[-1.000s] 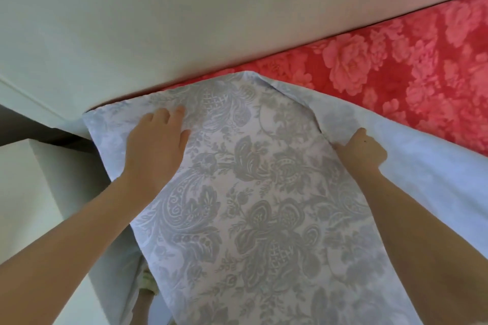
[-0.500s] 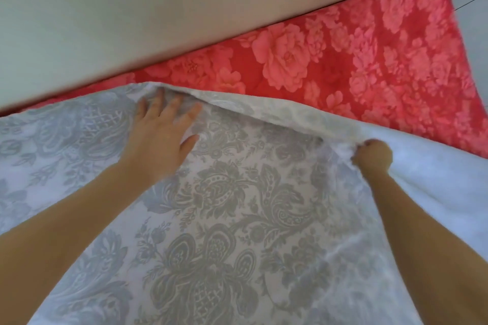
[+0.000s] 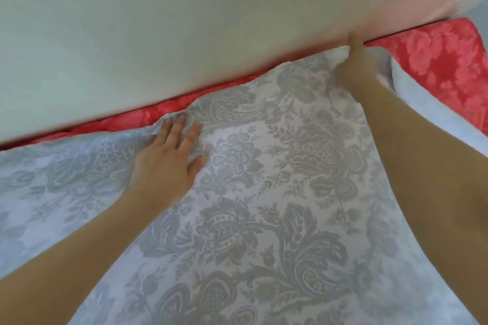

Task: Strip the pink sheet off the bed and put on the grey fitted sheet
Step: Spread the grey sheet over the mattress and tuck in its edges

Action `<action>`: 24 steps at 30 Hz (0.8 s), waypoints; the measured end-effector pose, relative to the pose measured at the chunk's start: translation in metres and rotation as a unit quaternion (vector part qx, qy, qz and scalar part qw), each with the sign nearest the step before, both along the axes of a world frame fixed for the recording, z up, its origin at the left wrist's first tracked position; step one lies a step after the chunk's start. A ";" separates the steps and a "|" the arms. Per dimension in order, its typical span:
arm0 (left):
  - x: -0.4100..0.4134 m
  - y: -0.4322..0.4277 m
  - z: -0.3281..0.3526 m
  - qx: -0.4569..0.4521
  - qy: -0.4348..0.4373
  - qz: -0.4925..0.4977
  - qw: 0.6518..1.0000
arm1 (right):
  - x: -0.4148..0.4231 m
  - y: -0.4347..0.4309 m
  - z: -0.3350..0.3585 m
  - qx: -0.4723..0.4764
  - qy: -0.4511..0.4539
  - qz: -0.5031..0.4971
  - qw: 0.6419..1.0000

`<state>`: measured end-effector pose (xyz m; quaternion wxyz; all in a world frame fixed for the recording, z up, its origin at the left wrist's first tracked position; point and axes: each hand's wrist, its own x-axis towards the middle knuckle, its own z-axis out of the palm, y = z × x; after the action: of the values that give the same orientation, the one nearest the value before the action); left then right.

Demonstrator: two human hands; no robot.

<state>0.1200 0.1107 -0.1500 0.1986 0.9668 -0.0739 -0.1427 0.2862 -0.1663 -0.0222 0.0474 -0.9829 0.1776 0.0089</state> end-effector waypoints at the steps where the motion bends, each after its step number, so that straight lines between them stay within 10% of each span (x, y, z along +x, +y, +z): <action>1: 0.000 0.000 -0.001 0.000 0.010 0.000 1.000 | -0.006 0.008 -0.007 0.001 -0.003 0.012 1.000; 7: -0.007 0.035 0.032 -0.096 -0.191 0.093 0.972 | -0.050 0.086 -0.052 -0.030 0.042 0.250 0.967; 10: -0.042 0.098 0.047 -0.007 -0.259 0.182 0.948 | -0.057 0.119 -0.062 -0.056 0.111 0.326 0.937; 18: -0.111 0.230 0.035 0.143 -0.089 0.200 0.965 | -0.056 0.140 -0.080 -0.123 0.111 0.293 0.941; 24: -0.099 0.231 0.034 0.070 0.017 0.262 0.962 | -0.068 0.151 -0.059 0.036 0.008 0.163 0.986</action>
<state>0.0207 0.3420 -0.1159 0.1616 0.9614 0.1956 -0.1067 0.2185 -0.0157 -0.0810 0.0789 -0.9963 0.0152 0.0304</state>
